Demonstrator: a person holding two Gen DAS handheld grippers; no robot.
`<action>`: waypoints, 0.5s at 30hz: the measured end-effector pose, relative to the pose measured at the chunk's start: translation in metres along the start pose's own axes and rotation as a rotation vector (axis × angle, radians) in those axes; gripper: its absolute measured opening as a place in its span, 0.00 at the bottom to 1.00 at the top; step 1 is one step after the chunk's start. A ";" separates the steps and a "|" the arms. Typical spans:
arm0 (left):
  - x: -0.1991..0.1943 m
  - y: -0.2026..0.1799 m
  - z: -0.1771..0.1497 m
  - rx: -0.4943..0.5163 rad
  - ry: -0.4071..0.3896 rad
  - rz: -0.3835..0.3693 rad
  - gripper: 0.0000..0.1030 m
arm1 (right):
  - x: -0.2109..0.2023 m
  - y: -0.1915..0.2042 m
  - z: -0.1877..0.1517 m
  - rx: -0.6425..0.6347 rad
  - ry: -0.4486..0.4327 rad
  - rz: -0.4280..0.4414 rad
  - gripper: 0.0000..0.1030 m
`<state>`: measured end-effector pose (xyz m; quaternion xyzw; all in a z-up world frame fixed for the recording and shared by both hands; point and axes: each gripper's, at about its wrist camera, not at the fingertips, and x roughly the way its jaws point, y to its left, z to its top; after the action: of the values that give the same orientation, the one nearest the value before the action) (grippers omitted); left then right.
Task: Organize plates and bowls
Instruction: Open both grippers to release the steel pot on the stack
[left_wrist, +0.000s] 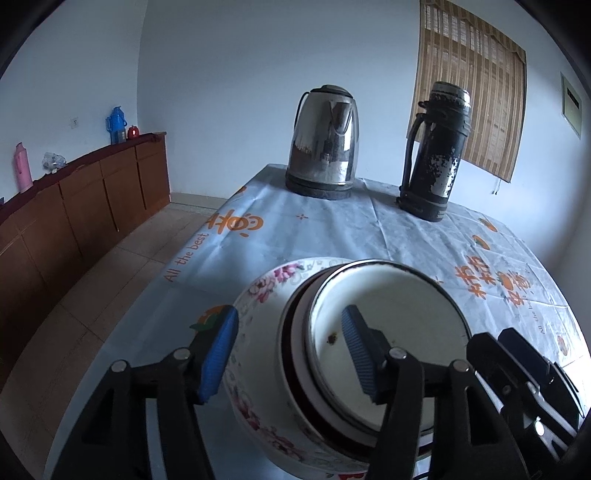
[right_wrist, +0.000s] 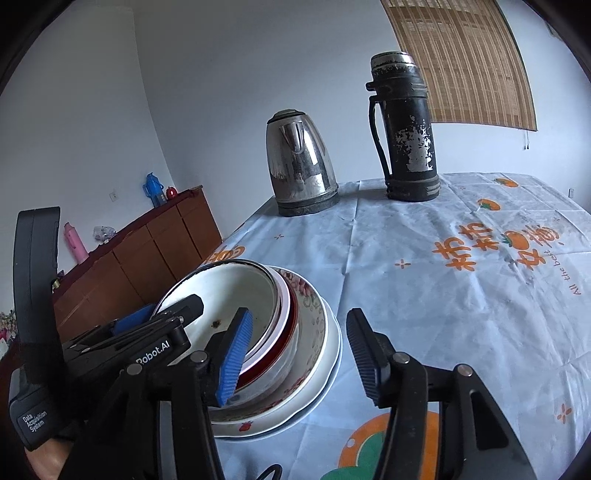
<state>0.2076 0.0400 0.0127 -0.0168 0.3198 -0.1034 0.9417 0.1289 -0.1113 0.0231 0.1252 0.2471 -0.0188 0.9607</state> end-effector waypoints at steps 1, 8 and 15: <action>-0.001 0.000 0.000 0.002 -0.011 0.004 0.62 | -0.002 0.001 0.000 -0.005 -0.013 -0.004 0.54; -0.018 0.000 -0.002 0.012 -0.134 0.083 0.83 | -0.018 -0.006 0.000 0.020 -0.117 -0.045 0.72; -0.038 -0.004 -0.007 0.037 -0.237 0.142 0.99 | -0.036 -0.005 -0.004 -0.004 -0.160 -0.052 0.72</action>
<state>0.1735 0.0442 0.0303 0.0111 0.2050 -0.0398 0.9779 0.0954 -0.1164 0.0358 0.1151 0.1728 -0.0530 0.9768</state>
